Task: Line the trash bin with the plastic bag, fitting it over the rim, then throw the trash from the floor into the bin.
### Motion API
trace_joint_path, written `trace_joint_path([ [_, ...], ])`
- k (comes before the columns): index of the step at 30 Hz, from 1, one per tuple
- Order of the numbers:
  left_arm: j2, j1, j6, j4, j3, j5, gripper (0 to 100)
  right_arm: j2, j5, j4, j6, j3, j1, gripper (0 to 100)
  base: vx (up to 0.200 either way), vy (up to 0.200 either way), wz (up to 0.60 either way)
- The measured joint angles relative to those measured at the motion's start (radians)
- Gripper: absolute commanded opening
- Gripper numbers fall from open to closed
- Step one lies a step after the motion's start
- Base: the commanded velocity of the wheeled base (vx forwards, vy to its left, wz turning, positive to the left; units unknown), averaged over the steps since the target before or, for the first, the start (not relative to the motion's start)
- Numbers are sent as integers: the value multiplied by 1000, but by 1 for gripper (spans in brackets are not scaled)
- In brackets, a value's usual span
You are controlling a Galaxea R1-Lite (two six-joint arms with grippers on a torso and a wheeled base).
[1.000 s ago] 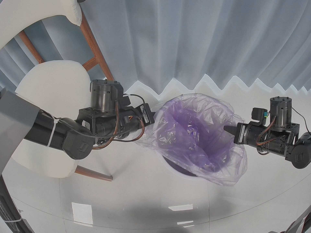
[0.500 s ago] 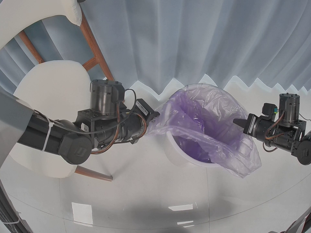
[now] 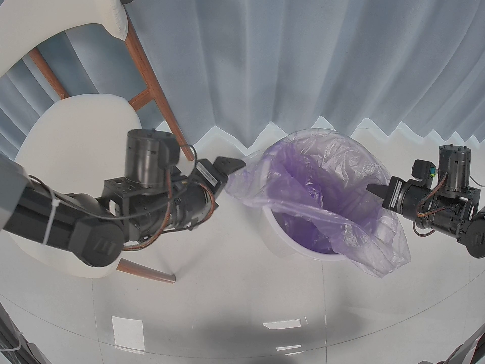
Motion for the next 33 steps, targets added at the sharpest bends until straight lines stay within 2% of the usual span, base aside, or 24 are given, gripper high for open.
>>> trace_joint_path([
  [3,-67,16,57,4,12,4,100,3,-19,-1,-19,2,0,0,0,0,0],
  [9,-187,38,268,7,48,5,100,36,-95,-14,-70,-1,0,0,0,0,0],
  [12,-229,13,313,21,63,9,100,63,-126,-34,-91,-7,0,0,0,0,0],
  [15,-254,-50,355,61,77,23,100,92,-158,-69,-110,-10,1,0,0,0,0],
  [24,-225,-249,403,118,137,63,100,182,-203,-181,-128,-13,4,0,0,0,0],
  [29,-167,-275,389,174,134,75,100,217,-207,-192,-128,-29,7,0,0,0,0],
  [33,-130,-278,343,182,96,76,100,232,-208,-194,-125,-34,12,0,0,0,0],
])
